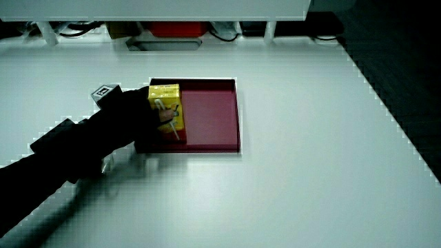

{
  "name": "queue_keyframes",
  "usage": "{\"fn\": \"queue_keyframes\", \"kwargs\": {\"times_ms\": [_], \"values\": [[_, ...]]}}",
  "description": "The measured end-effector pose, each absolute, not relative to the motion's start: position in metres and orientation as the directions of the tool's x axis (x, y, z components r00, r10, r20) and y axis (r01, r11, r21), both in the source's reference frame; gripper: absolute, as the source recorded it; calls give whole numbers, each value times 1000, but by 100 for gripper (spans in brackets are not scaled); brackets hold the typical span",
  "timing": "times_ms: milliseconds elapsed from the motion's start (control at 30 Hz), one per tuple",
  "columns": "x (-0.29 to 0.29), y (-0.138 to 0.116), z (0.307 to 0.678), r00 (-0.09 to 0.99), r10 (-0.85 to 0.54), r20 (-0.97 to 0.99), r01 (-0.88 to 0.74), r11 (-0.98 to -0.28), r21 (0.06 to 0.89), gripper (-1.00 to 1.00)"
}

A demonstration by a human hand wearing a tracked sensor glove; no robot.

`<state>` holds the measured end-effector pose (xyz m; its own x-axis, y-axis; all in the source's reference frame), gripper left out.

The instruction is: Place ice redtea

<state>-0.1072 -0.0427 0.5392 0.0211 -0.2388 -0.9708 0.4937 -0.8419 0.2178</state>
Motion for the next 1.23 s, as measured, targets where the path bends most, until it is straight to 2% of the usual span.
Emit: {"fn": "queue_keyframes", "kwargs": {"times_ms": [100,567,767,933,1033,1100,1233], "values": [[-107,-42,540,20,-242,-970,492,-842,220,0],[-111,-37,534,14,-254,-967,476,-849,230,-56],[-122,-36,518,4,-254,-967,511,-831,220,-80],[-137,-31,497,60,-258,-964,543,-802,249,-100],[-148,-28,489,90,-246,-965,567,-784,253,-100],[-158,-25,483,134,-265,-955,573,-766,293,-100],[-178,-19,472,172,-241,-955,584,-756,296,-100]]}}
